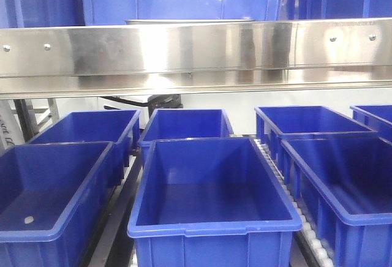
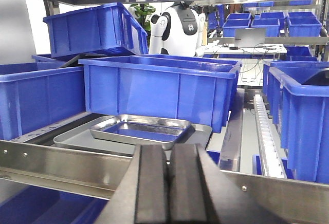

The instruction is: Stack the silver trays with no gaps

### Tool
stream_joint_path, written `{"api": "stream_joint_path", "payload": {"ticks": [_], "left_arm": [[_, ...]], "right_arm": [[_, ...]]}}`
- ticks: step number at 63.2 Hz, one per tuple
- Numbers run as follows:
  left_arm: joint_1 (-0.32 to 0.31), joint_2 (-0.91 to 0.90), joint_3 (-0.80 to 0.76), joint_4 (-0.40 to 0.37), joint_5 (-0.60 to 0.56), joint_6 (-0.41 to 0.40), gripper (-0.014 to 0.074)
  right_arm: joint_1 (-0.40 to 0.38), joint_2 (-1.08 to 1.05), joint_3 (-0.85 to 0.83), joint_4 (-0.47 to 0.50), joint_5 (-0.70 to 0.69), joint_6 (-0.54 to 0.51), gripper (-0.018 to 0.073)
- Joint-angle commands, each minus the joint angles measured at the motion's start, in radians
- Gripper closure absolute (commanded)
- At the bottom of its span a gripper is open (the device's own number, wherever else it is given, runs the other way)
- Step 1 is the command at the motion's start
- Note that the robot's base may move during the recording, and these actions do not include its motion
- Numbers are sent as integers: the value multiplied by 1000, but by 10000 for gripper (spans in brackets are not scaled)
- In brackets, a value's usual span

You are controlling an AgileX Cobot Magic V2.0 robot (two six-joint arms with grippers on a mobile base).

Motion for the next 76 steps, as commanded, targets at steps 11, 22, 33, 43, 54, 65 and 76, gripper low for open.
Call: {"api": "stream_joint_path", "payload": {"ticks": [11, 22, 33, 43, 54, 65, 76], "left_arm": [[4, -6, 1, -2, -11, -7, 605], [4, -6, 1, -2, -11, -7, 605], [4, -6, 1, -2, -11, -7, 605], [4, -6, 1, -2, -11, -7, 605], [4, -6, 1, -2, -11, -7, 605], [4, -6, 1, -2, -11, -7, 605], [4, -6, 1, -2, -11, -7, 605]], "right_arm": [[-3, -4, 5, -2, -14, -10, 638], [-47, -5, 49, -76, -97, -10, 638], [-219, -25, 179, -76, -215, -10, 638], [-270, -77, 307, -76, -335, -12, 638], [-308, -142, 480, -46, -475, -12, 638], [-325, -212, 593, -9, -477, -12, 638], [-323, -279, 660, -11, -468, -12, 638]]}}
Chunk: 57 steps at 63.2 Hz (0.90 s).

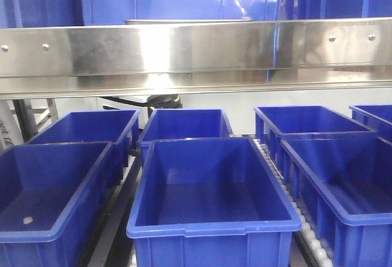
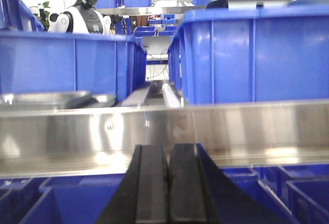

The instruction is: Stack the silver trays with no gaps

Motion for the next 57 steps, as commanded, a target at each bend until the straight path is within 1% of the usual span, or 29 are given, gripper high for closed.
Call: {"api": "stream_joint_path", "payload": {"ticks": [1, 7, 14, 20, 23, 28, 38, 57], "left_arm": [[3, -6, 1, -2, -11, -7, 605], [3, -6, 1, -2, -11, -7, 605], [3, -6, 1, -2, -11, -7, 605], [3, -6, 1, -2, -11, -7, 605], [3, -6, 1, -2, -11, -7, 605], [3, -6, 1, -2, -11, -7, 605], [3, -6, 1, -2, -11, -7, 605], [3, -6, 1, -2, -11, -7, 605]], "right_arm": [[-4, -18, 10, 3, 9, -12, 638], [-4, -18, 10, -7, 48, -12, 638], [0, -18, 10, -7, 41, -12, 638], [26, -18, 10, -7, 14, -12, 638], [50, -18, 10, -7, 16, -12, 638], [66, -18, 10, -7, 25, -12, 638], [66, -18, 10, -7, 67, -12, 638], [66, -18, 10, -7, 67, -12, 638]]}}
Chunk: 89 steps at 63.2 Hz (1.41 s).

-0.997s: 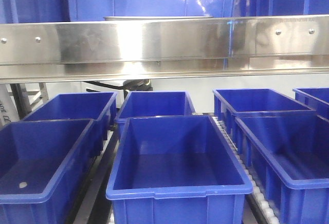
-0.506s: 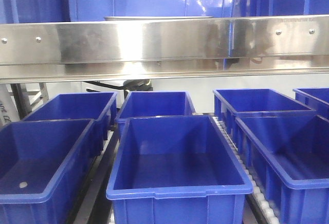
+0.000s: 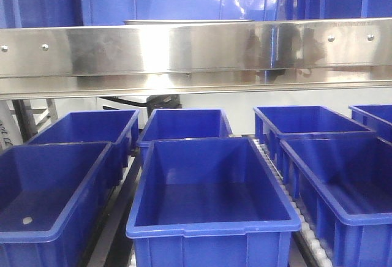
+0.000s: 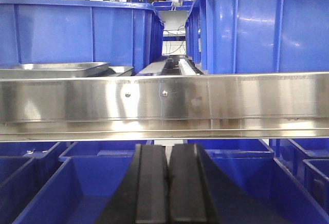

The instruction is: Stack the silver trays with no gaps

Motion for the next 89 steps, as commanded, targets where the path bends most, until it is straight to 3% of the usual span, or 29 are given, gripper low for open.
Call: {"api": "stream_joint_path", "payload": {"ticks": [1, 24, 89], "left_arm": [[3, -6, 1, -2, -11, -7, 605], [3, -6, 1, -2, -11, -7, 605], [3, -6, 1, -2, -11, -7, 605]], "right_arm": [[3, -7, 1, -7, -11, -12, 638], [3, -7, 1, -47, -25, -12, 638], [3, -7, 1, -23, -23, -12, 638]]}}
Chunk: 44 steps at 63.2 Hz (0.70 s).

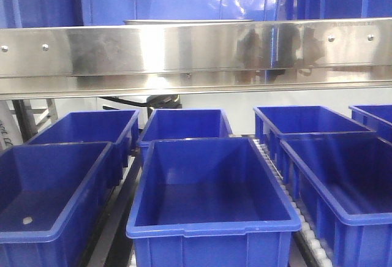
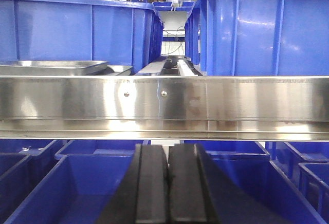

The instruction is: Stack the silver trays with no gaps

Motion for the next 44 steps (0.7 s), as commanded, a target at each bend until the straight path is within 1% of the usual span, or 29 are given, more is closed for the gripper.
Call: {"api": "stream_joint_path", "payload": {"ticks": [1, 20, 25, 28, 31, 33, 37, 39, 41, 43, 44], "left_arm": [[3, -6, 1, -2, -11, -7, 605], [3, -6, 1, -2, -11, -7, 605], [21, -6, 1, -4, -11, -7, 605], [41, -6, 1, -25, -13, -7, 605], [70, -6, 1, -67, -15, -7, 605], [96, -6, 1, -110, -15, -4, 605], [163, -6, 14, -171, -12, 33, 605], [194, -6, 27, -204, -12, 67, 605], [233, -6, 41, -251, -14, 123, 605], [264, -6, 53, -306, -14, 173, 605], [288, -6, 64, -345, -14, 212, 605]], "right_arm": [[3, -7, 1, 5, -23, -9, 638], [3, -7, 1, 5, -23, -9, 638], [3, -7, 1, 5, -23, -9, 638], [3, -7, 1, 5, -23, -9, 638], [3, -7, 1, 5, -23, -9, 638], [3, -7, 1, 5, -23, -9, 638], [3, -7, 1, 5, -23, -9, 638], [3, -7, 1, 5, -23, -9, 638], [3, -7, 1, 5, -23, -9, 638], [3, -7, 1, 5, -23, -9, 638], [3, -7, 1, 5, -23, -9, 638]]}}
